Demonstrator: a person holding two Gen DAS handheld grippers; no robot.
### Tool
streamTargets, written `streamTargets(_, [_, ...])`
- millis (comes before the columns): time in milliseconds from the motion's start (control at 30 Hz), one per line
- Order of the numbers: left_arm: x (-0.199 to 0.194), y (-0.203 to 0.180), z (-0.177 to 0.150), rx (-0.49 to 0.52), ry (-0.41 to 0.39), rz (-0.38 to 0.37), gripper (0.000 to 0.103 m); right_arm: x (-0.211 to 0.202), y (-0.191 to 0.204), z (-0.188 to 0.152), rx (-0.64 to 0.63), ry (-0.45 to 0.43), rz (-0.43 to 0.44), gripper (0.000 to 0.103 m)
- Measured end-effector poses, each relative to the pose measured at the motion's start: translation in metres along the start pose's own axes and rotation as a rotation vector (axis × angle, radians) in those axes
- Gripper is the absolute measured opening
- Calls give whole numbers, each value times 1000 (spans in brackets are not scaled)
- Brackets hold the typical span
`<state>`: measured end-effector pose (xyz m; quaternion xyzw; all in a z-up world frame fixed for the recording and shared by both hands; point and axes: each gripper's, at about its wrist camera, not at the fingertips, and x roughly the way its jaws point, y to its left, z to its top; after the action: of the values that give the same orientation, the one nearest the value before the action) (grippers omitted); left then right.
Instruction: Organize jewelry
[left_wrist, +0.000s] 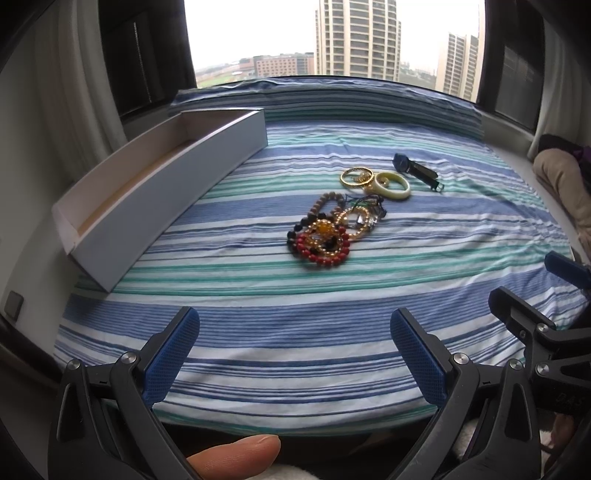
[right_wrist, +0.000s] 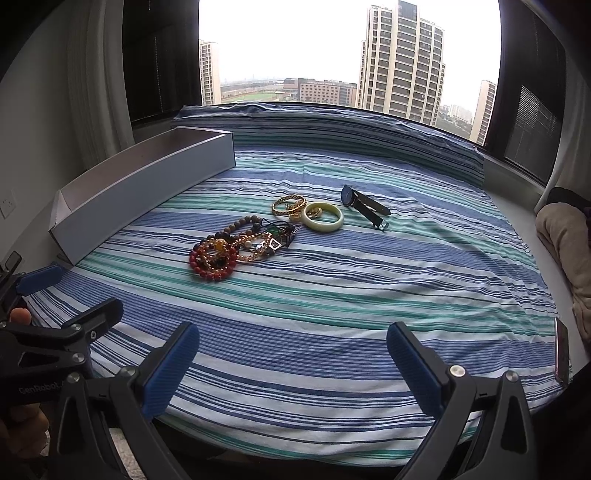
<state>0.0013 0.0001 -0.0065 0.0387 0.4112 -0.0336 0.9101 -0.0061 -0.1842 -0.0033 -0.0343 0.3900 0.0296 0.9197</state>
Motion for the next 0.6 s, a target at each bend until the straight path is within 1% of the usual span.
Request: streamTargets(600, [0,-1,-1,4,-2,-4,103,0,-1,-2,0,0,0,103])
